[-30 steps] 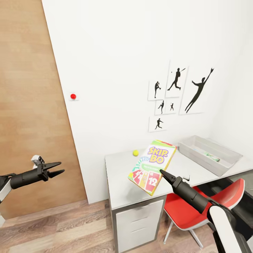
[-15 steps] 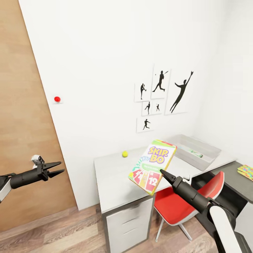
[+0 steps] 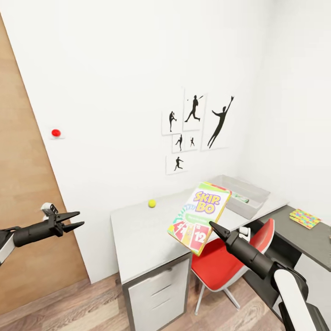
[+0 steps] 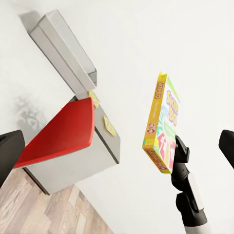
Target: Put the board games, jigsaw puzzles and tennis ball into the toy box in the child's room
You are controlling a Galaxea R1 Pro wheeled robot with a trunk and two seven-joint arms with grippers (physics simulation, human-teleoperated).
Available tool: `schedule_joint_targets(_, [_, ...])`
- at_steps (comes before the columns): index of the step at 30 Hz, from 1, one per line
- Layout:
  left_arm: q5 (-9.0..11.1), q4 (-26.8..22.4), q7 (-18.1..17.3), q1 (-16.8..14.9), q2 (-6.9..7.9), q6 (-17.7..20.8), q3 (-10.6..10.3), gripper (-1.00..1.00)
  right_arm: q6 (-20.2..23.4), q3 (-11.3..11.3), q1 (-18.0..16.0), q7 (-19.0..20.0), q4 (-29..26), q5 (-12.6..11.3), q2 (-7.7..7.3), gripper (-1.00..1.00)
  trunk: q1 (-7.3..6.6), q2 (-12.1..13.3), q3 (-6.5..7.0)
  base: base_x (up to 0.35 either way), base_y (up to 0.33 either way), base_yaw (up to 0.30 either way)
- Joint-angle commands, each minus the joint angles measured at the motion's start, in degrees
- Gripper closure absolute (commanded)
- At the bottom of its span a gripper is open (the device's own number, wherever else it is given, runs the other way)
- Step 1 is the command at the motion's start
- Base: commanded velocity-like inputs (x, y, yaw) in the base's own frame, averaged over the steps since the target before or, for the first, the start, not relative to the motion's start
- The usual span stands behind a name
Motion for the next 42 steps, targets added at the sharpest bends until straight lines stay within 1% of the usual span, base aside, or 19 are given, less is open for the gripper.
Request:
schedule_joint_targets(1, [-0.01,0.0,-0.2,0.0,0.0,0.61,-0.02,-1.0,0.34,-0.08,-0.03,0.26,0.02,-0.01,0.01,1.0,0.02,-0.04,-0.01,0.0,0.0,-0.045])
schedule_joint_targets(9, [0.01,0.0,-0.2,0.0,0.01,0.61,-0.07,-1.0,0.34,-0.03,-0.03,0.27,0.02,-0.01,0.03,1.0,0.02,-0.04,0.02,0.0,0.0,-0.054])
schedule_joint_targets(26, [0.0,0.0,-0.2,0.0,-0.05,0.61,-0.07,-1.0,0.34,-0.12,-0.03,0.36,0.02,-0.01,0.01,1.0,0.02,-0.04,0.45,0.0,-0.017,-0.262])
schedule_joint_targets(34, [-0.02,0.0,-0.2,0.0,-0.05,0.61,-0.08,-1.0,0.27,-0.29,-0.03,1.98,0.02,0.04,0.01,1.0,0.02,-0.04,0.62,0.0,-0.05,-0.263])
schedule_joint_targets(38, [-0.01,0.0,-0.2,0.0,-0.05,0.61,-0.08,-1.0,0.25,-0.26,-0.03,2.1,0.02,0.07,0.01,1.0,0.02,-0.04,0.64,0.0,-0.098,-0.199])
schedule_joint_targets(42, [-0.04,0.0,-0.2,0.0,-0.05,0.61,-0.07,-1.0,0.25,-0.27,-0.03,2.12,0.02,0.08,0.0,1.0,0.02,-0.04,0.64,0.023,-0.203,-0.062])
